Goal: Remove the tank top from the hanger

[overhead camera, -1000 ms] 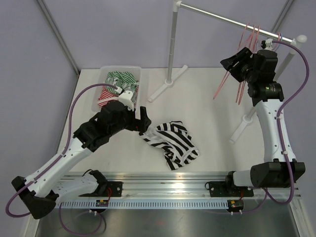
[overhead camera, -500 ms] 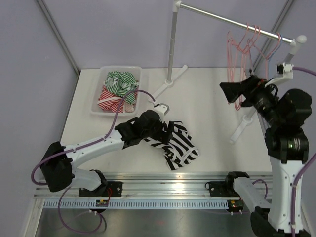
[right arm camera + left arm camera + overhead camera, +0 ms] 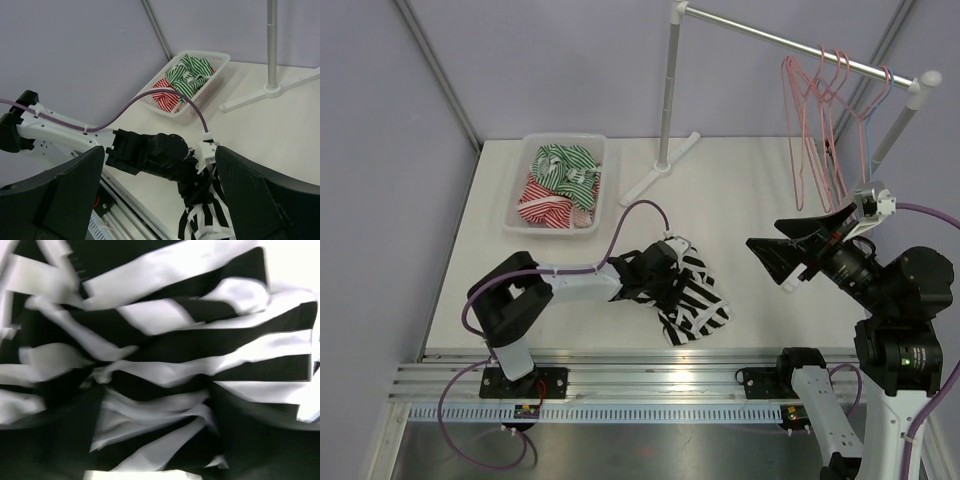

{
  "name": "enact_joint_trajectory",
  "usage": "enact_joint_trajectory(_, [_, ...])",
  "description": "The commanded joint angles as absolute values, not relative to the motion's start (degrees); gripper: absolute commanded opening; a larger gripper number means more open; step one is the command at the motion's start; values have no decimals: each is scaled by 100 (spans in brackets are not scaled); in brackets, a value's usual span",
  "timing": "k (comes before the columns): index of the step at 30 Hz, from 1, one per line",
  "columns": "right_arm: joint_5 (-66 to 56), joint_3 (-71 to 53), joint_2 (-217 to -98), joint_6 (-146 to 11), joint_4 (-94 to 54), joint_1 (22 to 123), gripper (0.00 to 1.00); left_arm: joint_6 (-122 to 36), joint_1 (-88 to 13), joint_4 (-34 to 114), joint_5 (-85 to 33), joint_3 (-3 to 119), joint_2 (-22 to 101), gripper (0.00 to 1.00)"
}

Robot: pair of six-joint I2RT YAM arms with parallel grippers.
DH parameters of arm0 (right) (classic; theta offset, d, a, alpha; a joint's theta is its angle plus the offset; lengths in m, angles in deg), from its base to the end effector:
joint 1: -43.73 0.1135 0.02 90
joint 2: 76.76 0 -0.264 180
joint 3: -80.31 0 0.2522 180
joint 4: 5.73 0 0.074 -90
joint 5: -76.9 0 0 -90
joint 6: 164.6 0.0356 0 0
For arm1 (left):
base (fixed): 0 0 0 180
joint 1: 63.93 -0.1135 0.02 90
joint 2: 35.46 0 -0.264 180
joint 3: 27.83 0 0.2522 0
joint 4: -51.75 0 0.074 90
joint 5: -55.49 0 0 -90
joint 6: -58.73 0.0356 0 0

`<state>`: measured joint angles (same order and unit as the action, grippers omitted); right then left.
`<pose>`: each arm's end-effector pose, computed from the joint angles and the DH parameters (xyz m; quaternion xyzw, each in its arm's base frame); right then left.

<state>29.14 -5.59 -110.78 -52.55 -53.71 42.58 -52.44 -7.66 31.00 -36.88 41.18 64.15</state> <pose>0.0575 0.0228 0.4664 -0.1299 0.6767 0.3655 0.6258 0.1953 -0.2899 0.1598 0.2780 0.9016 -0.1917 0.2703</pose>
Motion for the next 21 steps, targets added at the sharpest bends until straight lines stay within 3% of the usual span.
enact_joint_trajectory(1, [3313,-482,-10893,-5333,-5210,4241,99,-5456,-627,3587,-3486,4148,6877,57])
enact_joint_trajectory(2, [3322,-474,-10832,-5341,-5201,4241,100,-5517,-601,3596,-3486,4104,6921,42])
enact_joint_trajectory(3, [3322,-473,-10814,-5350,-5184,4241,100,-5535,-566,3588,-3486,4095,6913,22])
enact_joint_trajectory(5, [3296,-517,-10752,-5473,-5262,4241,99,-5588,-540,3562,-3538,3990,6721,0])
enact_joint_trajectory(8, [3225,-544,-10691,-5579,-5307,4241,100,-5597,-513,3378,-3740,3920,6010,0])
enact_joint_trajectory(15, [3076,-333,-10629,-5386,-5070,4241,99,-5527,-539,2184,-5427,4279,4093,0])
enact_joint_trajectory(21, [2935,-192,-10585,-5350,-4929,4241,99,-5352,-768,953,-6315,5526,3345,0])
